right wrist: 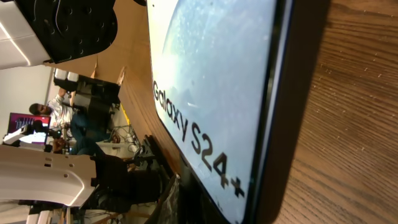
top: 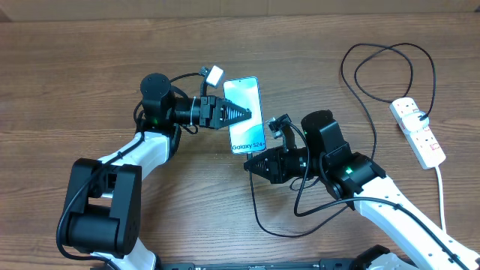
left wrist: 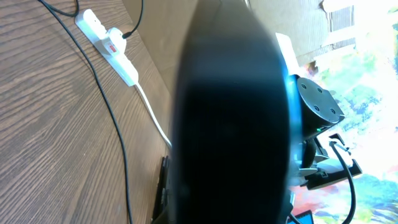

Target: Plug charger to phone and switch on socket

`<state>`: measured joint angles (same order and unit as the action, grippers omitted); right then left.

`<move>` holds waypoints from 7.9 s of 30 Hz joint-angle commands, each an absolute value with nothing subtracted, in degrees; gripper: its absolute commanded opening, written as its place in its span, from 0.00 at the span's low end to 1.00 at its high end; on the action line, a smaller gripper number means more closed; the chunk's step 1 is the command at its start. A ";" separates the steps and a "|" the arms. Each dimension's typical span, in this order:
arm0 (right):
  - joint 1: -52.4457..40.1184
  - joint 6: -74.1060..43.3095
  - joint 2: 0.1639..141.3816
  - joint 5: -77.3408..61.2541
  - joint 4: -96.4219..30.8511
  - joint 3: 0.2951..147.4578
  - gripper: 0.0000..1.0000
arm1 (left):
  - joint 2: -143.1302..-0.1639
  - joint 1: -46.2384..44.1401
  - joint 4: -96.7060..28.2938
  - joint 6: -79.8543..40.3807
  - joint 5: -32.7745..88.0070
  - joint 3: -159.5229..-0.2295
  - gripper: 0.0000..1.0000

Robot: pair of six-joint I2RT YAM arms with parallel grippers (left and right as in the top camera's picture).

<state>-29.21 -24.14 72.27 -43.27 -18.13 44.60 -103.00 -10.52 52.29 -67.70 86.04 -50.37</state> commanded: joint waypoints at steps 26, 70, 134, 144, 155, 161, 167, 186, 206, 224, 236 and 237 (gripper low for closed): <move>-27.88 -23.64 72.25 -39.77 -17.89 47.37 0.15 | -102.41 -12.88 54.83 -68.42 90.54 -48.10 0.04; -11.07 -16.67 61.87 -35.40 -45.23 47.40 0.77 | -102.43 -19.62 37.71 -64.60 57.49 -49.04 0.04; -11.07 -14.94 61.89 -28.42 -49.32 47.33 0.93 | -121.78 -11.40 -22.35 -6.20 50.33 -56.03 0.34; -11.07 -14.94 61.89 -27.42 -49.01 47.31 0.97 | -121.78 -10.46 -23.90 -8.12 46.46 -56.03 0.41; -11.07 -14.94 61.89 -27.42 -48.97 47.33 0.98 | -121.78 -10.48 -25.28 -19.31 37.74 -56.12 0.47; -11.07 -14.94 61.89 -27.42 -48.97 47.31 0.99 | -121.78 -11.03 -24.95 -23.38 33.61 -56.16 0.52; -11.07 -14.94 61.89 -27.42 -48.58 47.31 1.00 | -121.78 -11.00 -25.23 -23.07 32.18 -56.53 0.57; -11.07 -14.94 61.89 -27.38 -48.53 47.31 1.00 | -121.78 -12.16 -25.67 -19.29 19.29 -56.53 0.61; -11.07 -14.96 65.63 -26.59 -48.14 47.31 1.00 | -121.78 -13.45 -26.26 -8.73 19.86 -56.53 0.77; -11.07 -14.94 65.71 -26.59 -48.14 47.31 1.00 | -121.78 -15.73 -27.86 -14.02 9.08 -56.53 0.91; -11.07 -14.94 65.71 -26.59 -48.31 47.31 1.00 | -121.78 -15.73 -30.65 -20.38 12.12 -56.53 0.92; -11.07 -14.96 65.71 -26.59 -48.31 47.31 1.00 | -121.78 -15.73 -30.94 -20.97 12.10 -56.53 0.92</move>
<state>-11.27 -15.18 65.54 -26.94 -48.49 45.95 -111.92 -17.28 -27.62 -18.37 40.49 -62.67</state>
